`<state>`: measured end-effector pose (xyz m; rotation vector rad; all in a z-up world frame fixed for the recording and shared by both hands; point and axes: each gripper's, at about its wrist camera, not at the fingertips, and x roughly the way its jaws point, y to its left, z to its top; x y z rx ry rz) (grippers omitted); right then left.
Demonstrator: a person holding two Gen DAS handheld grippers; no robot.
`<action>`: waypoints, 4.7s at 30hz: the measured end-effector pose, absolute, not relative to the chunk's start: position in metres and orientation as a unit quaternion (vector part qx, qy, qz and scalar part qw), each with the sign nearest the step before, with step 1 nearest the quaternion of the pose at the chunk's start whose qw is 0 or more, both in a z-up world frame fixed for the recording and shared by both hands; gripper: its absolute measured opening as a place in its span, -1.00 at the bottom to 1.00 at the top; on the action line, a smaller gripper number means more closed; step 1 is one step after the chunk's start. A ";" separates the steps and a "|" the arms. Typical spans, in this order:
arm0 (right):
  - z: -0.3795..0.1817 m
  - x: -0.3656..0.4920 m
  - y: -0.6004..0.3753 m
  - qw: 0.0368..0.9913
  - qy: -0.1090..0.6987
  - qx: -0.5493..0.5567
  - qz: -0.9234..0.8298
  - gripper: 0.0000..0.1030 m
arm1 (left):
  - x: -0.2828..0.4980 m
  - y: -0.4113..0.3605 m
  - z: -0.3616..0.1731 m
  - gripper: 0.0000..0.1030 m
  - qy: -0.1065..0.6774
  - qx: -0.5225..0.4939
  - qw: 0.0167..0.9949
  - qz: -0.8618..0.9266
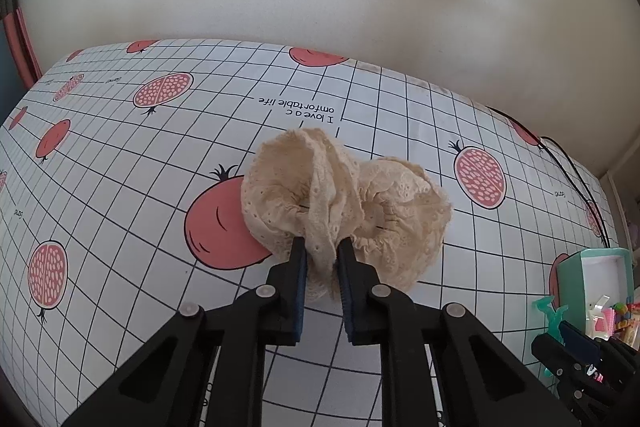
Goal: Organize objects
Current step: 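Grasp the lace scrunchie with the left tool while the right tool grasps the green toy, then lift and carry the scrunchie and green toy over the teal tray with both tools, then open both tools to drop the scrunchie and green toy into the tray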
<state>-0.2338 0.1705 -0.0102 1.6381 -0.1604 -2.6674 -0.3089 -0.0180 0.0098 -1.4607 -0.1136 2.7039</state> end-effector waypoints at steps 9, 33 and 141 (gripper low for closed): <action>-0.010 -0.234 0.172 0.003 -0.060 0.523 -0.851 -0.49 | -0.309 -0.019 0.013 -0.80 -0.043 -0.474 0.035 0.879; 0.048 -0.223 0.176 0.016 -0.075 0.470 -0.879 -0.49 | -0.288 -0.021 0.100 -0.83 -0.061 -0.386 0.055 0.919; 0.056 -0.174 0.325 -0.080 -0.126 0.468 -0.871 0.22 | -0.235 0.160 0.081 0.17 0.046 -0.444 0.147 0.883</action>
